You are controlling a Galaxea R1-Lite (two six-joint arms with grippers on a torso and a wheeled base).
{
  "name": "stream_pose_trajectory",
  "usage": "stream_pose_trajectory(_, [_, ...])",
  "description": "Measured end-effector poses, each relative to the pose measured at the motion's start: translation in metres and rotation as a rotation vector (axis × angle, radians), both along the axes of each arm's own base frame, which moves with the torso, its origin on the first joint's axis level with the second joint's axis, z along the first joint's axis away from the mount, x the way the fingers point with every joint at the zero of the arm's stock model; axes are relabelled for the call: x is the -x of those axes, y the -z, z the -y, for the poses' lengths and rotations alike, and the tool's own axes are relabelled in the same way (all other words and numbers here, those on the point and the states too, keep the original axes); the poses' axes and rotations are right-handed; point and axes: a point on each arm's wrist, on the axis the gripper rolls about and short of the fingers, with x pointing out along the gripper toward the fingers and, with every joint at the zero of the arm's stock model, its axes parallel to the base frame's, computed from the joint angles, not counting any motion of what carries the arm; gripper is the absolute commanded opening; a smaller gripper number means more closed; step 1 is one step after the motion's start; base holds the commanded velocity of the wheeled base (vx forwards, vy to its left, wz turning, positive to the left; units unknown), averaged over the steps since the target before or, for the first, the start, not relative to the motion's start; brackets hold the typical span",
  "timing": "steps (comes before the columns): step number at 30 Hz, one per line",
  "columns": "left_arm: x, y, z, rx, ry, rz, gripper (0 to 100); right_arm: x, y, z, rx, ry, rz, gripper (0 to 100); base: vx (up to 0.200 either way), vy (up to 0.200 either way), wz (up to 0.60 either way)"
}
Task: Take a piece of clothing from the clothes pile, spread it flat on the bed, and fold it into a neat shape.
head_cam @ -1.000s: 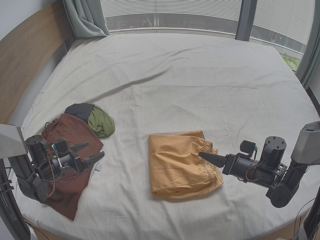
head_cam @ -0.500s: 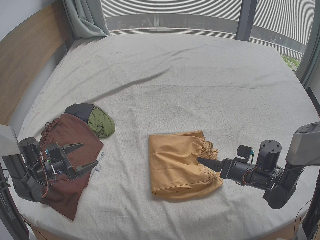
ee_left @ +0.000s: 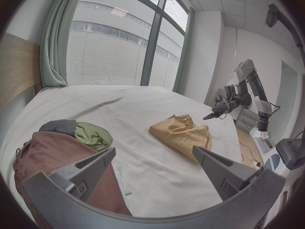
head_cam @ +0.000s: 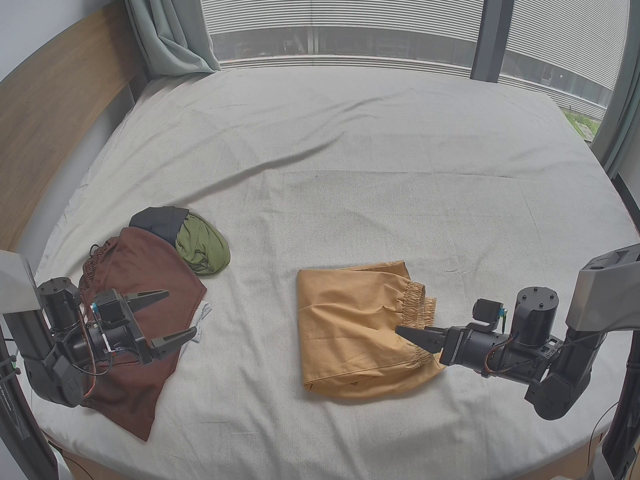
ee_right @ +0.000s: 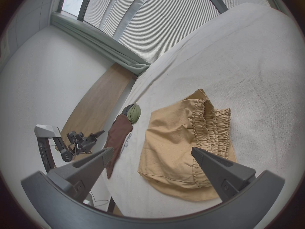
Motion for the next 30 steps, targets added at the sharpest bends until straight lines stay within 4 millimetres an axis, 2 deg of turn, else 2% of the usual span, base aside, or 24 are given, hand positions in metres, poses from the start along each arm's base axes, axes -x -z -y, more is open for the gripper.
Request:
stream_pose_trajectory(13, [0.006, 0.005, 0.007, 0.004, 0.02, -0.034, 100, -0.008, 0.031, 0.02, 0.102, 0.046, -0.045, 100, 0.0, 0.0, 0.0])
stream_pose_trajectory(30, [0.009, 0.006, 0.012, 0.004, 0.037, -0.047, 100, -0.018, 0.061, 0.033, 0.165, 0.078, -0.093, 100, 0.0, 0.0, 0.0])
